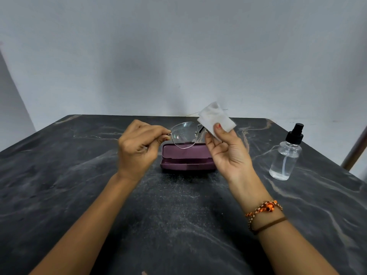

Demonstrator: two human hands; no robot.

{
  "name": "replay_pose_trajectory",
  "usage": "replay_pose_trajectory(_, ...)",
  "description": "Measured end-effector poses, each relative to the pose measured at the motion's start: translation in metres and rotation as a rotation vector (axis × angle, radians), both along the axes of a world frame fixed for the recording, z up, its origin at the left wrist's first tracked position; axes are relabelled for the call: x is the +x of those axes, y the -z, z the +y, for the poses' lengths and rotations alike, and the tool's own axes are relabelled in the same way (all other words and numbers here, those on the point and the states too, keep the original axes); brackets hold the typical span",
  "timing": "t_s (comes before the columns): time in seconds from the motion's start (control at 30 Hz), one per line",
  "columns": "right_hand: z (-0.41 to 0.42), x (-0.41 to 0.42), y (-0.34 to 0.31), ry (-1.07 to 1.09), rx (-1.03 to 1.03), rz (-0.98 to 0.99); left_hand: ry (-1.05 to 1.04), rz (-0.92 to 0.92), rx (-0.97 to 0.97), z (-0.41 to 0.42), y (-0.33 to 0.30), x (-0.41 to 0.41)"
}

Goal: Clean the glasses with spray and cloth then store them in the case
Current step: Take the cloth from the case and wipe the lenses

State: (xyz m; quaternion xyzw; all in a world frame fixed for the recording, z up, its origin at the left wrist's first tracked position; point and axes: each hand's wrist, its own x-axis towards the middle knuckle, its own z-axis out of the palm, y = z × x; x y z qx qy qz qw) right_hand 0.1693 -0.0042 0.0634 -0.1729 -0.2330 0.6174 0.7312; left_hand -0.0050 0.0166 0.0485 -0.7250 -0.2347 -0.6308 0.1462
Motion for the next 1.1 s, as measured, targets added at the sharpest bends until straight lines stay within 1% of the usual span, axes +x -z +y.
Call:
replay_pose_trajectory(0.07,0.0,-0.001,0.0,-0.008,0.028,-0.03,-0.011,-0.017,-0.008,0.001,0.0,-0.001)
replay_pose_trajectory(0.2,0.0,0.001,0.001,0.033,0.048,-0.162,-0.017,-0.02,-0.02,0.001,0.0,-0.003)
replay_pose_trajectory(0.4,0.0,0.01,0.0,0.139,-0.078,-0.34,0.003,0.006,-0.03,-0.002,-0.001,0.0)
replay_pose_trajectory(0.47,0.0,0.007,0.0,0.131,-0.098,-0.291,0.003,-0.007,-0.039,-0.002,0.0,0.0)
replay_pose_trajectory(0.6,0.0,0.001,0.0,0.054,-0.1,-0.047,0.01,-0.01,-0.044,-0.002,0.0,0.0)
replay_pose_trajectory(0.73,0.0,0.001,-0.001,-0.006,-0.018,0.032,0.0,-0.002,-0.035,-0.001,0.001,-0.001)
replay_pose_trajectory(0.8,0.0,0.001,-0.001,-0.005,0.004,-0.011,-0.006,-0.007,-0.039,-0.001,0.001,-0.001)
replay_pose_trajectory(0.87,0.0,0.0,0.0,0.007,0.014,-0.095,-0.01,-0.014,-0.042,0.0,0.001,-0.002)
replay_pose_trajectory(1.1,0.003,0.005,0.003,0.108,-0.055,-0.255,0.0,-0.005,-0.055,-0.001,0.002,0.0)
